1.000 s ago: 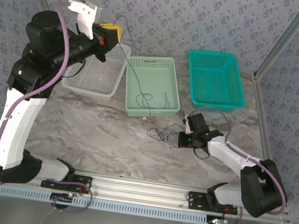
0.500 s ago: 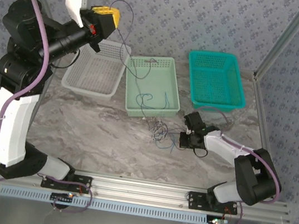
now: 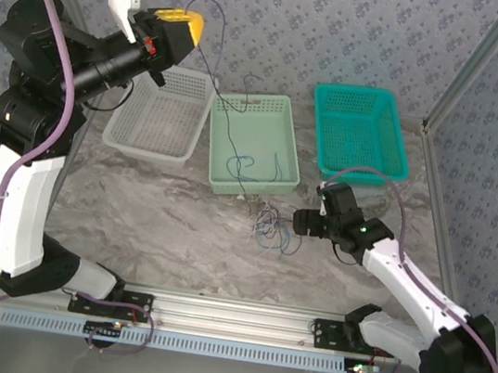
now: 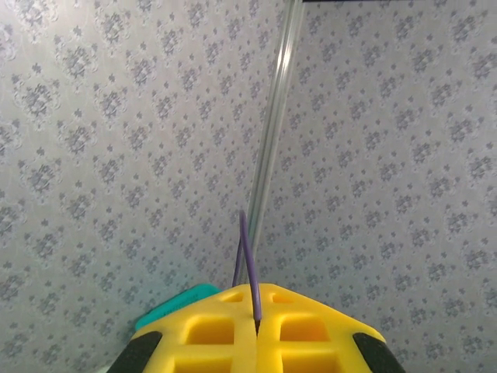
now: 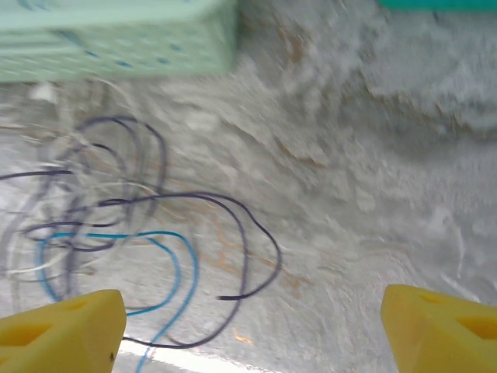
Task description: Untangle the cables
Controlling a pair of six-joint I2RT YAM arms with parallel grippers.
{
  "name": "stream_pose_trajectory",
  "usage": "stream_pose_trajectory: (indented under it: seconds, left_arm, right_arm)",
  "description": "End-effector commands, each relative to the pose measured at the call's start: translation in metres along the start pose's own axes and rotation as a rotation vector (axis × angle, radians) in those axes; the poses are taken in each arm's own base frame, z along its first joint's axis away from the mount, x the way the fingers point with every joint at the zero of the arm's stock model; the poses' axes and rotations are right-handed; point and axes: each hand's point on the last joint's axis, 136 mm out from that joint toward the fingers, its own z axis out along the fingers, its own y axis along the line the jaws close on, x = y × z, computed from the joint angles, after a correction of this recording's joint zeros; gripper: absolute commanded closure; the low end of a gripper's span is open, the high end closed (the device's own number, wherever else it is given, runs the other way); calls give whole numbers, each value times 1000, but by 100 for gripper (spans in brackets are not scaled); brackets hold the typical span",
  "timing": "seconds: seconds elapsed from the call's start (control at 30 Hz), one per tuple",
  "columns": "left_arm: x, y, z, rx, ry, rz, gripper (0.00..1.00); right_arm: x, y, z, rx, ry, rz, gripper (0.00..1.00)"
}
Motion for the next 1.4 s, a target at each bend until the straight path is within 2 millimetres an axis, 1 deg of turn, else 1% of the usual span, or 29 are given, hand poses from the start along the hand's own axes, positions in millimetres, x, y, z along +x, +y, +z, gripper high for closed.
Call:
stream_pose_trajectory:
  seconds: [0.0,0.13,0.27,0.37,0.43,0.47,0.53,0.57,0.63,0.8,0.87,0.9,0.97,1.0,1.03,1.07,1.1,1.13,1.17,1.2,1.23,1.3,1.33,1.37]
  left_arm:
    - [-18,-13,0,66,-54,-12,97]
    - [-14,-16,10,93,-47,-32,97]
    - [-7,-20,20,118,-30,-46,97]
    - [-3,-24,27,137,-24,-51,97]
    - [-3,-27,28,144,-24,-50,97]
    - [-2,-26,29,143,-23,-48,97]
    - [-3,-25,28,130,-25,-39,97]
    - [-3,-24,27,119,-26,-30,97]
    - [-3,-20,25,93,-26,-12,97]
    - [-2,-9,20,36,-15,13,97]
    - [-2,-10,21,45,-13,6,97]
    - [-2,-11,22,57,-15,1,97]
    - [-2,-14,25,83,-23,-12,97]
    - [-2,-14,26,84,-27,-13,97]
    - [-3,-14,26,83,-33,-11,97]
    - [-3,-12,26,75,-31,-8,97]
    - [-3,-11,25,65,-30,-1,97]
    - [-2,-7,23,48,-24,3,96]
    - [-1,-2,21,23,-18,5,96]
    - [1,5,19,-4,-9,2,96]
    - [3,14,16,-41,-1,-5,96]
    - [11,35,12,-111,14,-19,95]
    - [16,45,9,-151,20,-24,91]
    - [21,56,7,-192,24,-29,83]
  right_arm:
    - [-15,28,-19,-75,-76,-140,11]
    - [-36,75,-29,-193,-188,-218,10]
    - [-68,126,-42,-317,-297,-276,9]
    - [-94,154,-43,-346,-349,-318,7]
    - [-104,172,-42,-383,-354,-352,6]
    - [-107,181,-41,-406,-346,-371,7]
    - [-108,193,-40,-433,-333,-406,9]
    - [-107,198,-40,-439,-334,-425,10]
    - [-104,199,-38,-448,-330,-440,11]
    - [-96,180,-39,-398,-309,-427,13]
    - [-95,178,-42,-416,-320,-419,14]
    - [-95,180,-42,-431,-325,-418,16]
    - [-98,190,-38,-471,-324,-417,24]
    - [-100,196,-36,-488,-314,-418,31]
    - [-102,202,-32,-500,-296,-421,44]
    - [-106,207,-30,-507,-281,-417,58]
    - [-109,209,-30,-507,-269,-413,70]
    - [-118,213,-35,-510,-278,-410,82]
    - [-125,213,-41,-510,-285,-407,91]
    - [-130,213,-46,-511,-289,-401,98]
    - [-140,212,-58,-525,-301,-389,100]
    - [-162,212,-87,-566,-331,-363,100]
    - [-174,211,-105,-581,-349,-357,100]
    - [-189,210,-124,-591,-375,-350,100]
